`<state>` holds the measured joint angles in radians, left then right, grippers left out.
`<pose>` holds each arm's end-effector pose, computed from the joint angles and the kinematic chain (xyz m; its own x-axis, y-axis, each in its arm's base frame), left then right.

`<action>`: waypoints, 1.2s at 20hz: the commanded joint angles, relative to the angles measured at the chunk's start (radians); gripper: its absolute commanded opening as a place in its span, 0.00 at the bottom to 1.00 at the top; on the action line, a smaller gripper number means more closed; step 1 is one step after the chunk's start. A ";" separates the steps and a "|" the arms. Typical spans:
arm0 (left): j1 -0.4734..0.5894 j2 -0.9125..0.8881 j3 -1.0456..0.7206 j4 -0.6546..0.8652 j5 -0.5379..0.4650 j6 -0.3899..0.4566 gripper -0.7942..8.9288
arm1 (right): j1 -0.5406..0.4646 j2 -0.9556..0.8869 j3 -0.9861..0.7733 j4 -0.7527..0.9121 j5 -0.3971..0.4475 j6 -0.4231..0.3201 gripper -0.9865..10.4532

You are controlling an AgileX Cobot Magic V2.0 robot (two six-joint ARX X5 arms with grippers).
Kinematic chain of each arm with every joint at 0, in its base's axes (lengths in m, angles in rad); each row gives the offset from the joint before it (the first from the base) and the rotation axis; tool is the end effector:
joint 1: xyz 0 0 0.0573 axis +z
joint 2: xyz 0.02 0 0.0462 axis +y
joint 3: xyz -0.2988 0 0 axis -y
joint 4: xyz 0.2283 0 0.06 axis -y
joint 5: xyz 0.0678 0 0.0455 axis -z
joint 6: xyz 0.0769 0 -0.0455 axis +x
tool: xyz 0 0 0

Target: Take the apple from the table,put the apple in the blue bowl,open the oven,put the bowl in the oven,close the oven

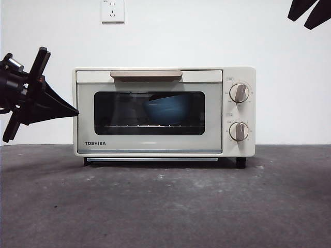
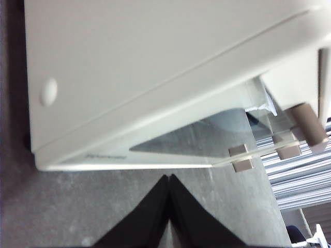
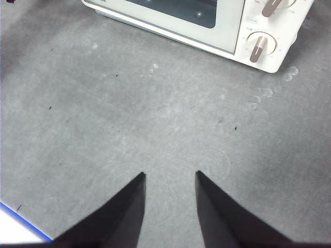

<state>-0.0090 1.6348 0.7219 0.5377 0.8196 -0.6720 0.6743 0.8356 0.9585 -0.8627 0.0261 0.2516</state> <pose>0.3376 -0.0592 0.2136 0.6284 -0.7366 -0.2501 0.3088 0.5314 -0.7888 0.1150 0.0894 0.3151 0.5931 0.4406 -0.6739 -0.4588 0.8727 0.1668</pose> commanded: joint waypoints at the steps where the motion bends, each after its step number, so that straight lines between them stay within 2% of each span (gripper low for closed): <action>1: -0.020 -0.023 0.019 -0.042 0.012 0.032 0.09 | 0.010 0.006 0.009 0.011 0.002 0.008 0.22; 5: -0.055 -0.097 0.019 -0.161 0.002 0.134 0.09 | 0.010 0.006 0.003 0.025 0.001 -0.002 0.22; 8: -0.094 -0.178 0.019 -0.292 -0.052 0.224 0.09 | 0.011 0.003 -0.039 0.102 -0.008 -0.001 0.22; 15: -0.209 -0.432 0.019 -0.647 -0.306 0.452 0.09 | 0.011 -0.018 -0.213 0.381 -0.074 -0.001 0.22; 21: -0.292 -0.652 0.019 -0.807 -0.480 0.497 0.09 | 0.011 -0.028 -0.337 0.696 -0.108 0.003 0.22; 24: -0.327 -0.766 0.019 -0.870 -0.539 0.498 0.09 | 0.011 -0.028 -0.357 0.766 -0.104 0.004 0.22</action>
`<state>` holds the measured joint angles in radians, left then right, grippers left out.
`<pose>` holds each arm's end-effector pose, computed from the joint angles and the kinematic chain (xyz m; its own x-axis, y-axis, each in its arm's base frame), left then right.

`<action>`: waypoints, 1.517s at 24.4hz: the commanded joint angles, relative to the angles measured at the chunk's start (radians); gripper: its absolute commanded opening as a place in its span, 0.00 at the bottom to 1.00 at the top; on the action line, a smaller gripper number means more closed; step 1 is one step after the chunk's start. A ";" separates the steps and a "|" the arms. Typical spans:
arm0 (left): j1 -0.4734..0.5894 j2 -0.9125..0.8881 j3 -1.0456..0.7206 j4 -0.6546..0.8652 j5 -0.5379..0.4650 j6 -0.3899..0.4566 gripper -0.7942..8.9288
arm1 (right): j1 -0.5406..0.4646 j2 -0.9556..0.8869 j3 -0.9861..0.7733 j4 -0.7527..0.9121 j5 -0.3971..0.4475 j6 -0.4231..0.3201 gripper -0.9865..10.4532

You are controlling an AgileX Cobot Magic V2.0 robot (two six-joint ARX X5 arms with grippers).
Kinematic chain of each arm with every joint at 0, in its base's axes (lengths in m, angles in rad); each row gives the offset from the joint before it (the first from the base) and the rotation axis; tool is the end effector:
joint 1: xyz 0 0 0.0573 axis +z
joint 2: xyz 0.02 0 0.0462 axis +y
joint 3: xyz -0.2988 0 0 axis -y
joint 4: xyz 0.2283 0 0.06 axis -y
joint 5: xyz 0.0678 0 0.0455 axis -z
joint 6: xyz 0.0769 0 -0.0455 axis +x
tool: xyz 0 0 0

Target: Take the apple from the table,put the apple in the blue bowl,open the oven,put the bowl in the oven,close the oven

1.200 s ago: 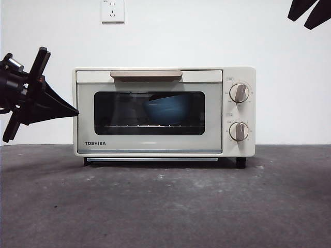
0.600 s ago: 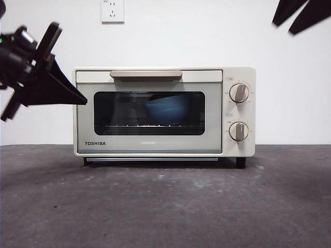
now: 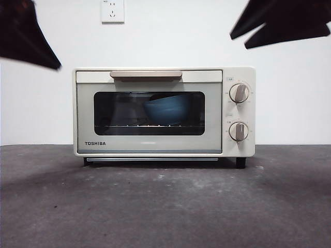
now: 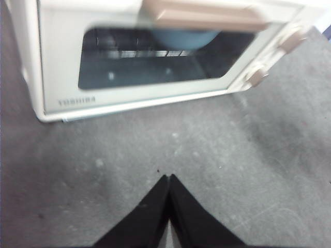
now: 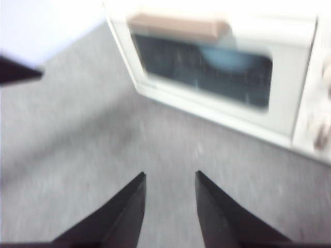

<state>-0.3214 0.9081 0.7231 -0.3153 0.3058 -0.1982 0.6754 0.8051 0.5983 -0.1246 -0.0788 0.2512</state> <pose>0.1781 -0.0837 0.2883 0.6988 -0.5500 -0.4574 0.4515 0.8351 -0.3144 0.1408 0.1206 0.2837 0.6865 0.6508 -0.3244 -0.5969 0.7591 0.2598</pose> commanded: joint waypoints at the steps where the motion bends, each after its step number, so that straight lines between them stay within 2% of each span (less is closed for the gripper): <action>1: -0.023 -0.076 0.018 -0.039 -0.045 0.026 0.09 | 0.010 0.003 0.003 0.040 0.001 0.003 0.22; 3: -0.032 -0.139 0.018 -0.082 -0.069 0.026 0.09 | 0.010 0.003 0.003 0.076 0.001 0.003 0.18; 5: -0.032 -0.180 0.018 -0.109 -0.076 0.025 0.09 | 0.010 0.003 0.003 0.117 0.002 0.003 0.09; 34: -0.032 -0.209 0.018 -0.134 -0.075 0.026 0.09 | 0.009 0.002 0.003 0.196 0.012 0.000 0.09; 37: -0.026 -0.224 0.017 -0.132 -0.079 0.100 0.09 | 0.009 0.002 0.004 0.200 0.012 0.000 0.09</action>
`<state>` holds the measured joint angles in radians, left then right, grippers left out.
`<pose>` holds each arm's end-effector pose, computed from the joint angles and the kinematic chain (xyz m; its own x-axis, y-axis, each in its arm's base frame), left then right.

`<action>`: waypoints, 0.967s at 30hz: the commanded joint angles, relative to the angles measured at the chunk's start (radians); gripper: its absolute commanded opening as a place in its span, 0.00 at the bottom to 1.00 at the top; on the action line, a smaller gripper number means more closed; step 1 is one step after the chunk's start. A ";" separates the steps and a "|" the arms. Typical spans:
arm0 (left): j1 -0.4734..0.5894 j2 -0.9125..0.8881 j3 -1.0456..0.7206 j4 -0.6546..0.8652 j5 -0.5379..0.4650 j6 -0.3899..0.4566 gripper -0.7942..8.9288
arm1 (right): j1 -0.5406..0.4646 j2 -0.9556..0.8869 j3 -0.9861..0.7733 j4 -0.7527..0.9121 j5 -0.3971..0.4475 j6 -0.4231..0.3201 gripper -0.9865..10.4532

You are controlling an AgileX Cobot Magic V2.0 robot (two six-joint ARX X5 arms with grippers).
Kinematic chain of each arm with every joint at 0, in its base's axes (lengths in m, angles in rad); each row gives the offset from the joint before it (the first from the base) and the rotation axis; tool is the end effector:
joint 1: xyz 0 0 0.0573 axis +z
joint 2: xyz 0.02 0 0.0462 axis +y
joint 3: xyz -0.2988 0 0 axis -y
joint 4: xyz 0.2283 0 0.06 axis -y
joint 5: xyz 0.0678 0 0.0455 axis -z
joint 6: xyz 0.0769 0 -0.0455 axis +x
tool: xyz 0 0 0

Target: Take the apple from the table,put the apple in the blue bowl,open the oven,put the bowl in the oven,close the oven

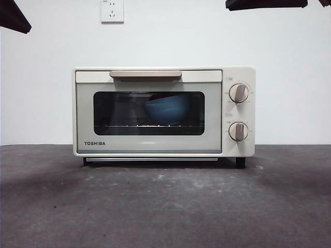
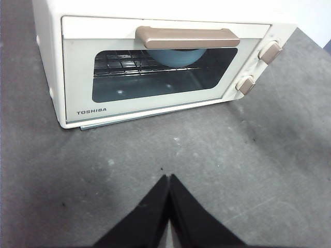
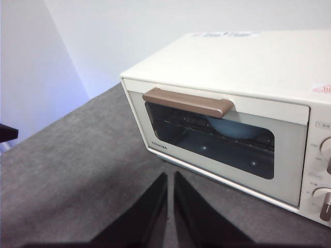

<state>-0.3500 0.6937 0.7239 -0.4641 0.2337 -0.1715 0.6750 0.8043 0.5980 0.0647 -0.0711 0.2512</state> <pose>0.1311 -0.0668 0.3015 0.7497 -0.5202 -0.4090 0.4558 0.8540 -0.2508 0.1461 0.1240 0.3103 0.7265 0.6725 -0.1408 -0.6296 0.7336 0.2558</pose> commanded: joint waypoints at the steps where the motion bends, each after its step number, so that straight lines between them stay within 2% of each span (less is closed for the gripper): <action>1: 0.013 -0.022 0.016 0.018 -0.015 0.105 0.09 | 0.009 0.003 0.004 0.010 0.004 0.000 0.09; 6: 0.117 -0.113 -0.002 0.049 -0.076 0.186 0.09 | 0.009 0.003 0.004 0.010 0.004 0.000 0.09; 9: 0.200 -0.188 -0.044 0.081 -0.095 0.201 0.09 | 0.009 0.003 0.004 0.010 0.004 0.000 0.09; 14: 0.303 -0.322 -0.199 0.226 -0.135 0.212 0.09 | 0.009 0.003 0.004 0.010 0.004 0.000 0.09; 20: 0.337 -0.483 -0.414 0.337 -0.137 0.209 0.09 | 0.009 0.003 0.004 0.010 0.004 0.000 0.09; 29: 0.338 -0.642 -0.623 0.344 -0.137 0.209 0.09 | 0.009 0.003 0.004 0.010 0.004 0.000 0.09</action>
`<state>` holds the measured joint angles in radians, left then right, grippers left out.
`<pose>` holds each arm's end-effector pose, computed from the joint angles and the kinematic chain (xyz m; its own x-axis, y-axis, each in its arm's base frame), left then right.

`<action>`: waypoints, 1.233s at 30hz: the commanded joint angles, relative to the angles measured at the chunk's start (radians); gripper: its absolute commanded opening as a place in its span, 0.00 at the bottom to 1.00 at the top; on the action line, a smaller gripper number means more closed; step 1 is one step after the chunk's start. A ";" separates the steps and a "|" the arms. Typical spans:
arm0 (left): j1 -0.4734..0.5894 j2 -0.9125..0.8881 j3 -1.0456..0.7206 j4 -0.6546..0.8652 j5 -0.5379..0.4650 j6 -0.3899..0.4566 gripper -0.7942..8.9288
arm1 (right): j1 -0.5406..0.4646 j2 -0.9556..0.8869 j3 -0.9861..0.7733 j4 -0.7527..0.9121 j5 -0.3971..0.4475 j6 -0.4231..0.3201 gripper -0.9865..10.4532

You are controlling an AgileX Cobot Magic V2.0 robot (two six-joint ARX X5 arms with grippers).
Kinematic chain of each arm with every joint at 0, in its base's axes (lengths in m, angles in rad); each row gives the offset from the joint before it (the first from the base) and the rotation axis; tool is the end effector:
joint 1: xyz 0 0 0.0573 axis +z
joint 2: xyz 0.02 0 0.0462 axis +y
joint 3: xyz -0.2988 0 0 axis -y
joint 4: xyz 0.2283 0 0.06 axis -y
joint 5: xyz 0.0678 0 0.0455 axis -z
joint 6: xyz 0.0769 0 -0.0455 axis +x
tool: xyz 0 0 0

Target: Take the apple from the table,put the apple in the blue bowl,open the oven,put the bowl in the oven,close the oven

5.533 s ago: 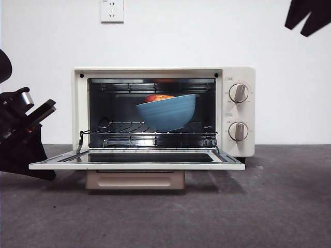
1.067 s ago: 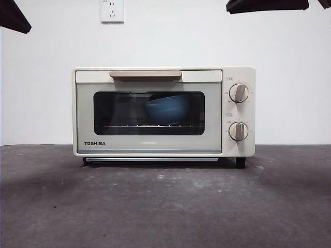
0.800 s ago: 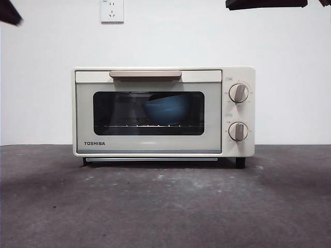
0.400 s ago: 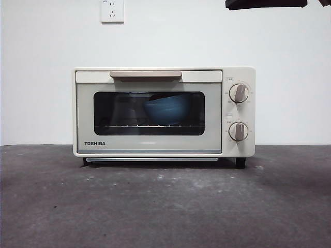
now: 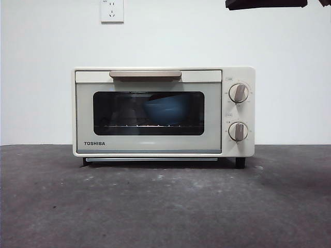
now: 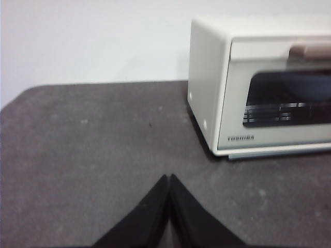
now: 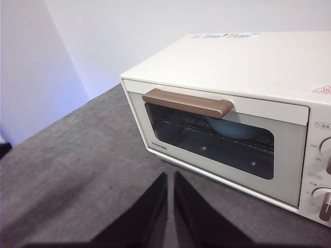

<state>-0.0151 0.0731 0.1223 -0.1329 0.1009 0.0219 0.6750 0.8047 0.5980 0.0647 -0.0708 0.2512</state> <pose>0.0907 -0.0091 0.1844 0.9898 -0.1157 -0.0832 0.1172 0.9930 0.0134 0.1462 0.1240 0.3102 0.7267 0.6723 -0.1412 -0.6293 0.7339 0.2558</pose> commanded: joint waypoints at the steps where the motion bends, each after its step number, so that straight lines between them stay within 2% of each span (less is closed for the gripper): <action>1: 0.003 -0.032 -0.034 0.013 -0.005 0.015 0.09 | 0.009 0.003 0.004 0.010 0.004 0.000 0.09; 9: 0.003 -0.070 -0.114 -0.008 -0.005 0.010 0.09 | 0.009 0.003 0.004 0.010 0.003 0.000 0.09; 15: 0.003 -0.070 -0.115 -0.045 -0.004 -0.017 0.09 | 0.009 0.003 0.004 0.011 0.003 0.000 0.09; 37: 0.003 -0.070 -0.115 -0.045 -0.004 -0.015 0.09 | 0.009 0.003 0.004 0.009 0.004 -0.002 0.09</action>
<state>-0.0151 0.0048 0.0307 -0.1749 0.0994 0.0116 0.6750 0.8047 0.5980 0.0647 -0.0704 0.2512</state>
